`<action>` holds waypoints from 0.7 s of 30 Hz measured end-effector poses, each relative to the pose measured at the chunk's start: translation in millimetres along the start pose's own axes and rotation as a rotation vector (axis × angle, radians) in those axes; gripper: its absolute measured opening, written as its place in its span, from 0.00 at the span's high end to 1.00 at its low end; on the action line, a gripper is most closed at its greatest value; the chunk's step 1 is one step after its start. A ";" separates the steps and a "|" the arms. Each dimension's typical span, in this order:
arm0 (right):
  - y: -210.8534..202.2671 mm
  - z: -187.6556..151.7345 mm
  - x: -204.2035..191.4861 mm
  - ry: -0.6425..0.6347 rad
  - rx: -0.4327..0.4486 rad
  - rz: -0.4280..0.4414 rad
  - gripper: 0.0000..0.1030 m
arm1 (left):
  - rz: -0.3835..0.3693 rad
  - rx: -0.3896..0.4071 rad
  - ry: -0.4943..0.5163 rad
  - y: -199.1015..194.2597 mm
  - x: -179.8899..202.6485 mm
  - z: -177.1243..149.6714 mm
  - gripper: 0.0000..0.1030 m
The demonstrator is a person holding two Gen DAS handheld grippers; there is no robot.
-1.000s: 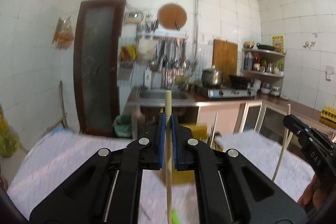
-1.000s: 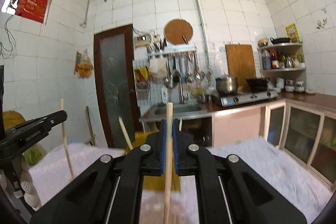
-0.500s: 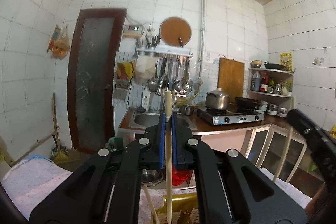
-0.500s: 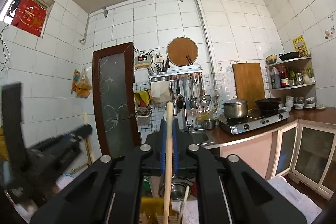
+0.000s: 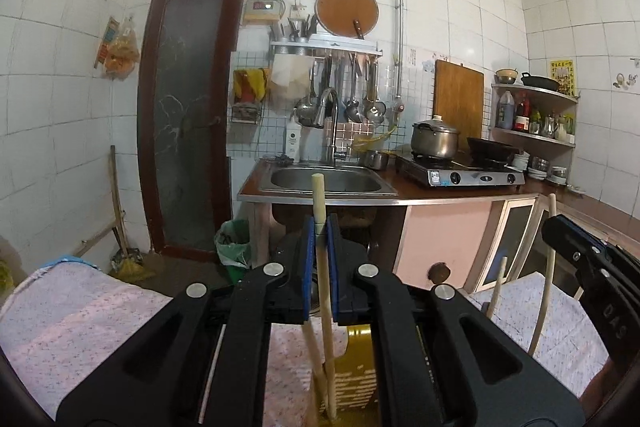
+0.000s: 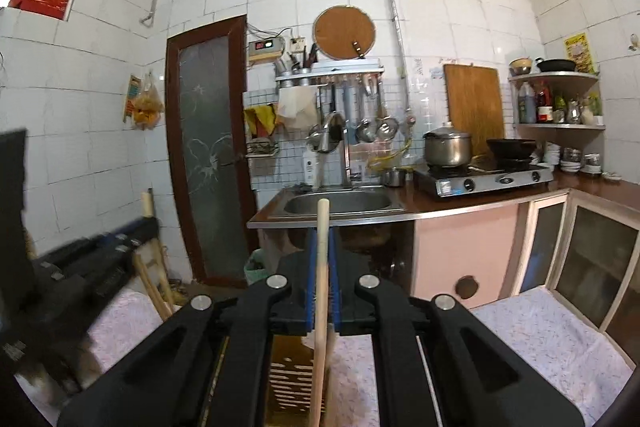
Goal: Organize utensils
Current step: 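Raise both chopsticks and lower them into the yellow holder, then open both tools and move them back down to the table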
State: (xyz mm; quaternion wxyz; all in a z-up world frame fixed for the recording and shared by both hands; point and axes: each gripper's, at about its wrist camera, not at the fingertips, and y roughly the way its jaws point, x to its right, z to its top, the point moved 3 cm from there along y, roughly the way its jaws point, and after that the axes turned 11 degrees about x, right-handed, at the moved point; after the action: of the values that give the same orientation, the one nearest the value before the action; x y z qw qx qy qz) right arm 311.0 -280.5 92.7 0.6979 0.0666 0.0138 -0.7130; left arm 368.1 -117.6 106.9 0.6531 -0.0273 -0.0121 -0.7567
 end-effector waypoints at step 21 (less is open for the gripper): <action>7.9 9.4 -15.2 -0.041 0.072 0.042 0.93 | 0.001 -0.023 0.007 -20.6 -19.2 3.4 0.84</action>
State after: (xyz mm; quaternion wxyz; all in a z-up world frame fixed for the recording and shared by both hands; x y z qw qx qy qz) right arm 318.4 -266.7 104.3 0.7099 0.0773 -0.0279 -0.6995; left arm 350.6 -95.4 109.5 0.6531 -0.0319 -0.0012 -0.7566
